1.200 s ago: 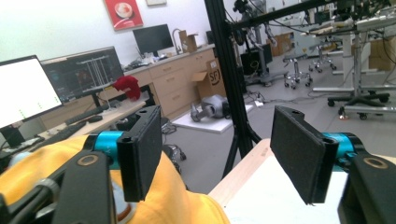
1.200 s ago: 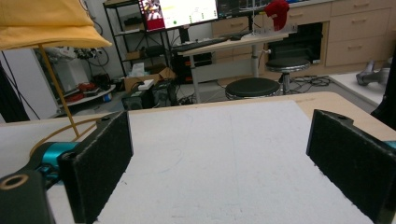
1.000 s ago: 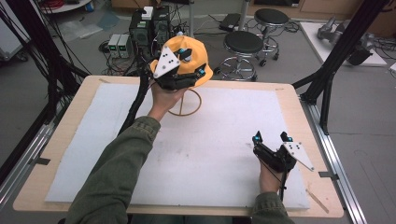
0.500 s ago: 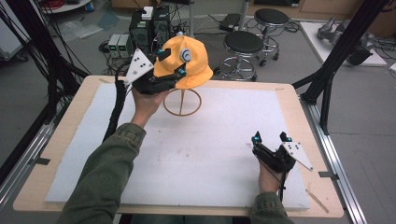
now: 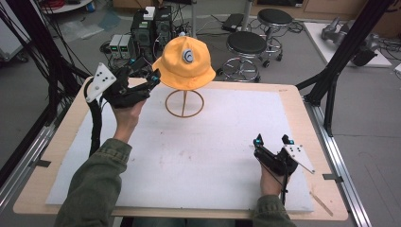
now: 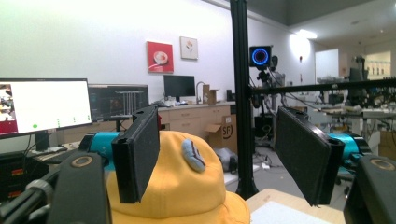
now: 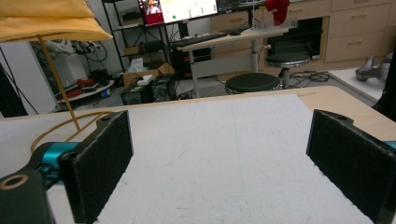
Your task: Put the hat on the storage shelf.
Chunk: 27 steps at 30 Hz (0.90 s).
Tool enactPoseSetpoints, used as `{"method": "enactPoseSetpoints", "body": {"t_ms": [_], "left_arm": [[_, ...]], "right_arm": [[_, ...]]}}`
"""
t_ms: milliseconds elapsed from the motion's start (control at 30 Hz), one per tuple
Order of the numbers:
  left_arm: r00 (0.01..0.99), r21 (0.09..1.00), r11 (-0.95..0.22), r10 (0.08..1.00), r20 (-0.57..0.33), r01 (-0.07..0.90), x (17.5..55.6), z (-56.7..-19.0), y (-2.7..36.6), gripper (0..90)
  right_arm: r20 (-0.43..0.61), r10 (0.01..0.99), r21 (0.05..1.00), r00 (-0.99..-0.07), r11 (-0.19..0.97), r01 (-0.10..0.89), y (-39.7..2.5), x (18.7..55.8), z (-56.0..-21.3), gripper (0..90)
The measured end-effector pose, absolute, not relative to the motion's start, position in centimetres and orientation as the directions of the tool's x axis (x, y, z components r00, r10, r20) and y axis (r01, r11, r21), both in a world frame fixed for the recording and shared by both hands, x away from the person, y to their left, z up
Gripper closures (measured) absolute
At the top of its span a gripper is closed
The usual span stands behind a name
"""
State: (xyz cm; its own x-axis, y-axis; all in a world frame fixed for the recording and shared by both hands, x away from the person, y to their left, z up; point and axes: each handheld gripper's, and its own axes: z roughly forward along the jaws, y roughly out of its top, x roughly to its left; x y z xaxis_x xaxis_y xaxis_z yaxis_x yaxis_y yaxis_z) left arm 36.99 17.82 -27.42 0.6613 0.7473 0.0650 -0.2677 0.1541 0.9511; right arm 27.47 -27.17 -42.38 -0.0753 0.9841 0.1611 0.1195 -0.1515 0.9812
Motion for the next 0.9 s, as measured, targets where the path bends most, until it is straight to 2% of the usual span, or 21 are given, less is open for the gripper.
{"method": "enactPoseSetpoints", "body": {"t_ms": [500,900], "left_arm": [[0.612,0.941,0.168,0.79,0.05,-0.294,34.7,-29.3,20.9,30.7],[0.561,0.95,0.155,0.828,0.024,-0.269,32.8,-31.7,22.7,29.4]], "right_arm": [[0.156,0.985,0.982,-0.073,-0.146,0.117,-27.1,27.5,-42.4,6.0],[0.158,0.984,0.982,-0.077,-0.149,0.112,-27.1,27.3,-42.4,6.0]]}}
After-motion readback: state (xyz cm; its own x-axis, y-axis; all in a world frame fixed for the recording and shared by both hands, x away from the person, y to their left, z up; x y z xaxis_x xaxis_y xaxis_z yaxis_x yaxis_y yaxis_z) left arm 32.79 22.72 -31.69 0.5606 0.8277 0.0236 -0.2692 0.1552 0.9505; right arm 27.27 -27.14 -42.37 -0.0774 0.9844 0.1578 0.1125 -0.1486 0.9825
